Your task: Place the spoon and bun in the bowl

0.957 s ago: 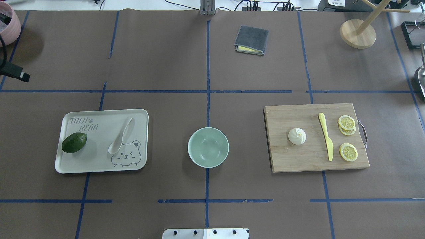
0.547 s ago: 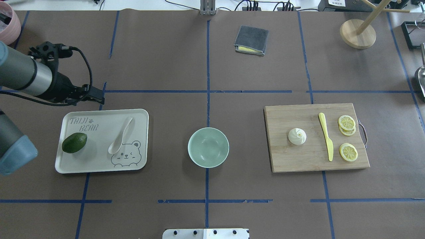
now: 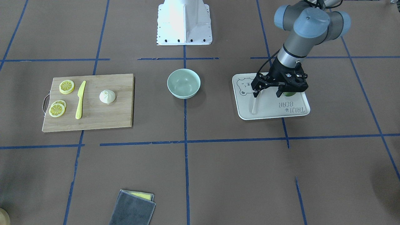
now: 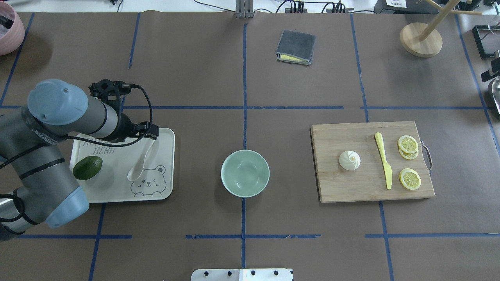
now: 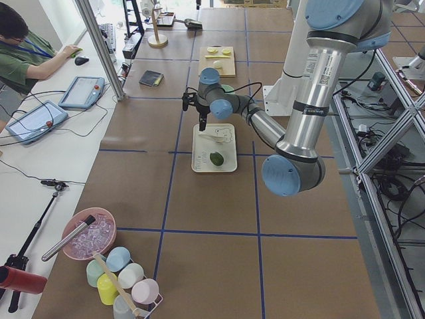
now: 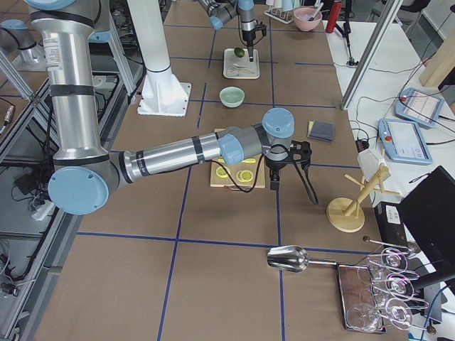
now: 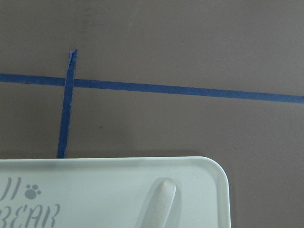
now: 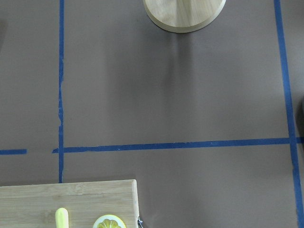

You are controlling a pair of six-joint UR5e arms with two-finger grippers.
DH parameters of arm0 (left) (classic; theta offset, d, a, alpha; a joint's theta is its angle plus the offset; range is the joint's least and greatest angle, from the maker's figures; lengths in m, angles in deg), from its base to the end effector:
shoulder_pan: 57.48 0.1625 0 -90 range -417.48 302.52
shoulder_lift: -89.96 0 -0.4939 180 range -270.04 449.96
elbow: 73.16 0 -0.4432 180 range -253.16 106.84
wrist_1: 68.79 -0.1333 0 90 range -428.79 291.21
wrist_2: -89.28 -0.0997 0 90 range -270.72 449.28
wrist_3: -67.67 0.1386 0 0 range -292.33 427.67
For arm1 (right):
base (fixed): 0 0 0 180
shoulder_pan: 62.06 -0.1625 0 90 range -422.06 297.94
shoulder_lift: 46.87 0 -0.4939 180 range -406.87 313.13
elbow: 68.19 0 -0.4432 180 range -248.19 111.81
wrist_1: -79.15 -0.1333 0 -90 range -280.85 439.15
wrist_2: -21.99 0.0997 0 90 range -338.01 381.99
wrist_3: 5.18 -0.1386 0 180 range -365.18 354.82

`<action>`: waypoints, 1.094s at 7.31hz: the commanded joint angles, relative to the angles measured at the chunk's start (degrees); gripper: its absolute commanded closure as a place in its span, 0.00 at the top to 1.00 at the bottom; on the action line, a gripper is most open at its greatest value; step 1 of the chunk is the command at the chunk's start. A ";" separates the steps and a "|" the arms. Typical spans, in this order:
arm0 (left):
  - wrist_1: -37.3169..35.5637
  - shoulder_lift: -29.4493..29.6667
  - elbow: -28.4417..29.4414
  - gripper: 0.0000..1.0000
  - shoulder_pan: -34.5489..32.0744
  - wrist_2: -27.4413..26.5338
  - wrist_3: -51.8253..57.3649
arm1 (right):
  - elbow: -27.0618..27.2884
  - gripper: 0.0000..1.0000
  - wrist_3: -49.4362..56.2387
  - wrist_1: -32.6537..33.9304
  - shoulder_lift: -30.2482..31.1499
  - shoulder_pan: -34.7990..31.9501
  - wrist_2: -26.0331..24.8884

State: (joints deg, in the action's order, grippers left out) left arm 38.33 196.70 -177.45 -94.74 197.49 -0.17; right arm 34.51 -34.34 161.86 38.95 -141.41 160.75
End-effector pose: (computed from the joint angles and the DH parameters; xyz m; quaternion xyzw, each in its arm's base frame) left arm 0.4920 -0.4873 0.4206 0.0741 0.4214 -0.0545 0.9022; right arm -0.0802 -0.5837 0.5689 0.0419 -0.4444 0.0579 0.8929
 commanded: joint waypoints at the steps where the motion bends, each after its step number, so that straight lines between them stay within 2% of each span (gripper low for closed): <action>1: 0.02 0.92 3.02 0.94 2.81 -2.29 -0.02 | 1.79 1.00 -3.43 0.08 -0.04 2.18 -0.07; 5: 0.02 0.92 4.61 0.85 4.04 -2.56 0.16 | 4.43 1.00 -8.80 -0.01 -0.13 5.70 -0.77; 6: 0.02 0.92 4.79 0.81 4.04 -2.56 0.16 | 4.43 1.00 -9.94 -0.01 -0.65 6.49 -0.86; 8: 0.02 0.92 4.79 0.66 4.04 -2.56 -0.01 | 4.43 1.00 -11.00 -0.01 -1.36 7.55 -0.95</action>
State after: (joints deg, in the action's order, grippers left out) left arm 38.35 197.63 -172.71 -90.72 194.93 -0.08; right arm 38.91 -44.70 161.85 37.94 -134.57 159.85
